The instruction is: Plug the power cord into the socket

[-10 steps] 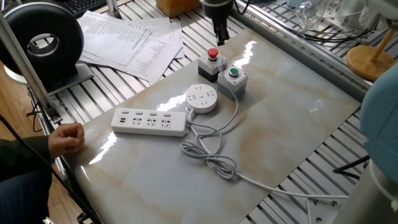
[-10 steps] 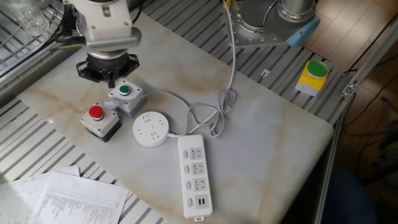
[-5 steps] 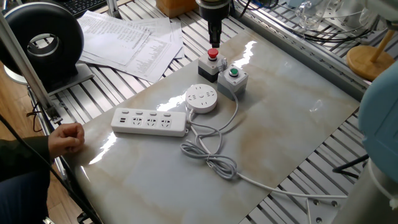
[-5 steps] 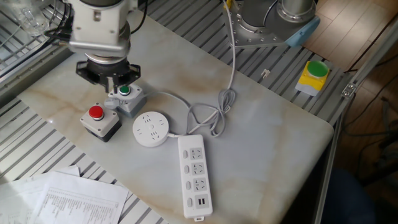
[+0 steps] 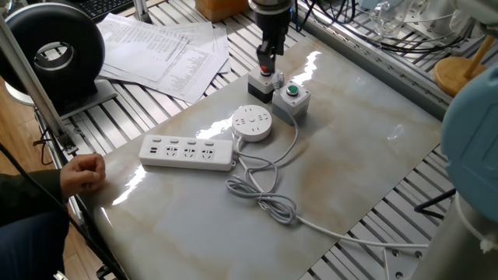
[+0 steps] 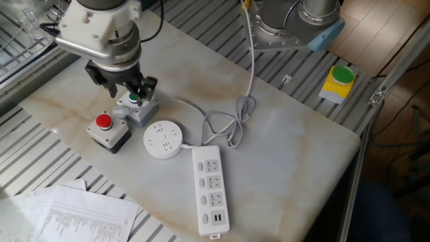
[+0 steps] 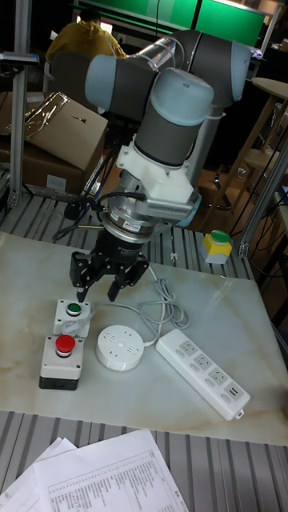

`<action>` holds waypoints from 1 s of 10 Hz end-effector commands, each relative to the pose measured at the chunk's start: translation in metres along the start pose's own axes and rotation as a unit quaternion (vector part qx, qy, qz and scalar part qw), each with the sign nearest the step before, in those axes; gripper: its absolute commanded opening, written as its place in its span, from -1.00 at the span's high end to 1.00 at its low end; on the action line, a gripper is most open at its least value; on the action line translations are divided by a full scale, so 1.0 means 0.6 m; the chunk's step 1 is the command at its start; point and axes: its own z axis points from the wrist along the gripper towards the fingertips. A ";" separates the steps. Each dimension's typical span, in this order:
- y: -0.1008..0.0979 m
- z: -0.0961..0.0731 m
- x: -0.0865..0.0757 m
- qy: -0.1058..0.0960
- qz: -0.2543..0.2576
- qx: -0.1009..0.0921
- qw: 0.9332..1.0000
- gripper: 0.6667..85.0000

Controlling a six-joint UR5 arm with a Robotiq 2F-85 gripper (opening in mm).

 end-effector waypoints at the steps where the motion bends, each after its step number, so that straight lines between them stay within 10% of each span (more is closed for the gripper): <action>1: -0.044 -0.002 -0.013 -0.011 -0.131 0.050 0.990 0.85; 3: 0.006 -0.008 -0.008 0.000 -0.404 0.006 0.915 0.61; 5: 0.025 0.003 -0.007 0.007 -0.601 -0.004 0.799 -0.04; 6: 0.013 0.008 -0.014 0.018 -0.679 0.018 0.734 -0.04; 8: -0.006 0.025 -0.020 0.040 -0.772 0.033 0.633 -0.09; 10: -0.028 0.045 -0.029 0.049 -0.818 0.051 0.570 -0.11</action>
